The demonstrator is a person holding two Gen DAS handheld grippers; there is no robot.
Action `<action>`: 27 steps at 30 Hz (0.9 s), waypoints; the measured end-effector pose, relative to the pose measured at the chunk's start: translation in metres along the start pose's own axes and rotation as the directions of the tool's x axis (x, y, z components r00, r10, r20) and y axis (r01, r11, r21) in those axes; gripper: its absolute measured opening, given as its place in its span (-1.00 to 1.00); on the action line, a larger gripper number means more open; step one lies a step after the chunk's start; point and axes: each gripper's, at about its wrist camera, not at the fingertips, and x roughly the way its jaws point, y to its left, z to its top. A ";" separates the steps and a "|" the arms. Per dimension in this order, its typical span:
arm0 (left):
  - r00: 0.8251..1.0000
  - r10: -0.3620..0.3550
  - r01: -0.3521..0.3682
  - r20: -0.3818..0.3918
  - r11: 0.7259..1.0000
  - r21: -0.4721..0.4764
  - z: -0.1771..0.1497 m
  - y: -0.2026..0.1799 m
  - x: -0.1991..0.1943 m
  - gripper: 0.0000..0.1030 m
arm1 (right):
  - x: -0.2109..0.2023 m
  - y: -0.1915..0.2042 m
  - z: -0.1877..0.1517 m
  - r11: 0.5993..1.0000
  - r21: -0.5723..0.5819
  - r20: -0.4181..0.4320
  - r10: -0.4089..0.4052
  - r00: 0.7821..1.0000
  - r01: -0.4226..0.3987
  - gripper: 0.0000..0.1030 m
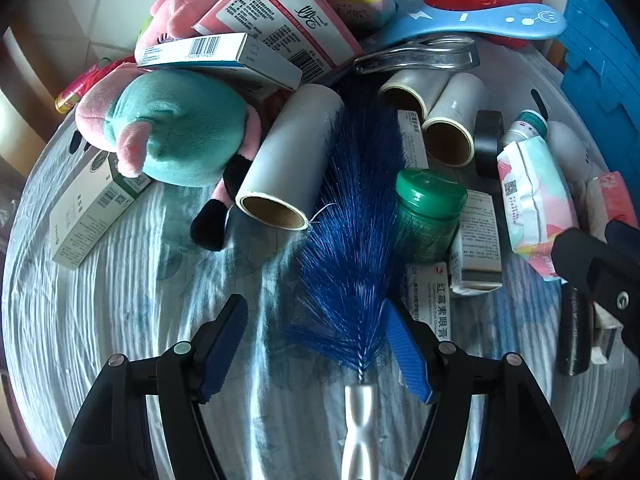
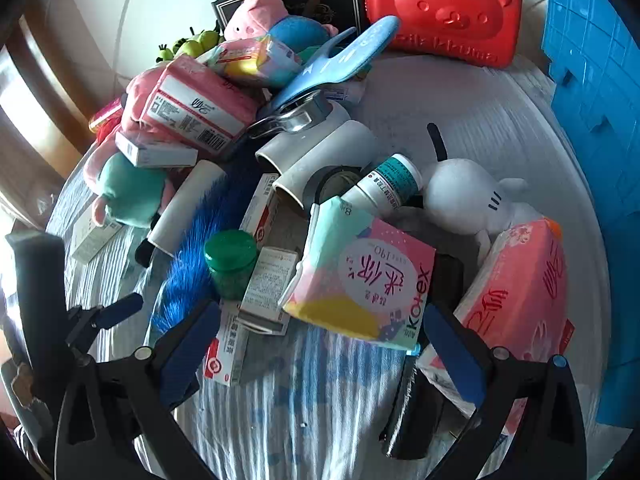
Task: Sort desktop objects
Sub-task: 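Move the left tool to the blue feather duster while the right tool reaches the pink Kotex pack, then close the left tool on the duster handle while the right tool grips the Kotex pack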
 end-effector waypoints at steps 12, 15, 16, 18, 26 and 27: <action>1.000 -0.022 0.022 -0.015 1.000 0.013 0.031 -0.009 0.022 0.08 | 0.045 -0.007 0.024 0.994 0.030 -0.070 -0.106 0.992 0.108 1.00; 0.999 -0.031 0.032 -0.021 0.999 0.022 0.039 -0.009 0.021 -0.09 | 0.055 -0.005 0.026 0.990 0.024 -0.087 -0.136 0.987 0.138 1.00; 0.999 -0.036 0.036 -0.023 0.999 0.025 0.041 -0.008 0.020 -0.15 | 0.056 -0.005 0.028 0.990 0.031 -0.091 -0.132 0.987 0.135 1.00; 0.999 -0.037 0.037 -0.021 0.999 0.026 0.044 -0.007 0.017 -0.21 | 0.051 -0.004 0.030 0.994 0.058 -0.086 -0.083 0.993 0.088 1.00; 1.000 0.011 -0.011 -0.005 0.998 0.061 0.051 -0.015 0.013 -0.13 | 0.067 -0.007 0.030 0.994 0.041 -0.128 -0.100 0.987 0.106 1.00; 1.000 0.009 -0.008 -0.007 0.998 0.058 0.051 -0.013 0.012 -0.07 | 0.067 -0.009 0.032 0.993 0.057 -0.150 -0.093 0.984 0.103 1.00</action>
